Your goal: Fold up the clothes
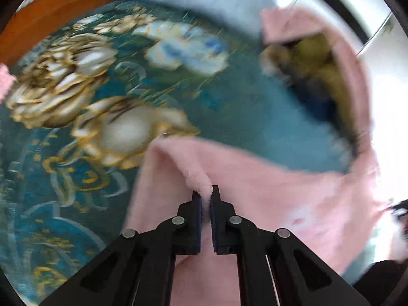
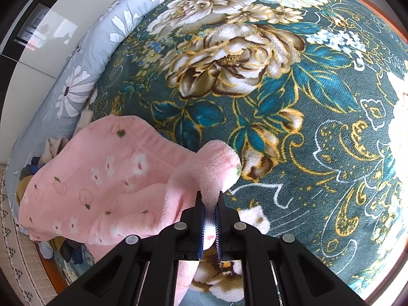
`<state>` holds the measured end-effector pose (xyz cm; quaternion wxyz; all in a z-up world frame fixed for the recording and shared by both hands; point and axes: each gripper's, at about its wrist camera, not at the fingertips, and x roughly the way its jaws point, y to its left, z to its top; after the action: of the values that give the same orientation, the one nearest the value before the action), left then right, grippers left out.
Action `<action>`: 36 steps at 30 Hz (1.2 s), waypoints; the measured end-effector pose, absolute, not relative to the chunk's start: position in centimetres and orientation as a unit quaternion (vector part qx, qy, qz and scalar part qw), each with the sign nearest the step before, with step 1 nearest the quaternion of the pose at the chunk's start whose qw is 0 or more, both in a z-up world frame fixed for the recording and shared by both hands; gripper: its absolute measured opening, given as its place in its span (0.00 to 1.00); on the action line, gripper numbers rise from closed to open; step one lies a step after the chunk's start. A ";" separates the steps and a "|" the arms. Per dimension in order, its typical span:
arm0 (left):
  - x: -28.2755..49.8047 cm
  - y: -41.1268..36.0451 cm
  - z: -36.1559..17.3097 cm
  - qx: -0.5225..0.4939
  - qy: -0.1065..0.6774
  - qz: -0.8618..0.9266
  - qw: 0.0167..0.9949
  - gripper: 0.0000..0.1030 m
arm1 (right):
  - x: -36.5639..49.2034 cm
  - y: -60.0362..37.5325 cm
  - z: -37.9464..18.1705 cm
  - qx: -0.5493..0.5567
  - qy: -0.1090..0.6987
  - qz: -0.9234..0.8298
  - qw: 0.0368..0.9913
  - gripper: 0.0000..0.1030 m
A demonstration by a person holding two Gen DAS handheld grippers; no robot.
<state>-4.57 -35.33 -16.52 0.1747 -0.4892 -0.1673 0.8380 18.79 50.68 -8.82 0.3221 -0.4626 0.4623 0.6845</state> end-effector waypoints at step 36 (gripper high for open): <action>3.9 -43.9 -19.7 -0.514 -0.466 0.719 -0.047 0.54 | 20.1 51.7 -9.8 -0.443 0.503 0.688 0.279 0.08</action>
<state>3.90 -43.86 -19.69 -0.0468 -0.5136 -0.4656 0.7192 20.10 51.68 -9.82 0.2790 -0.4427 0.5035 0.6875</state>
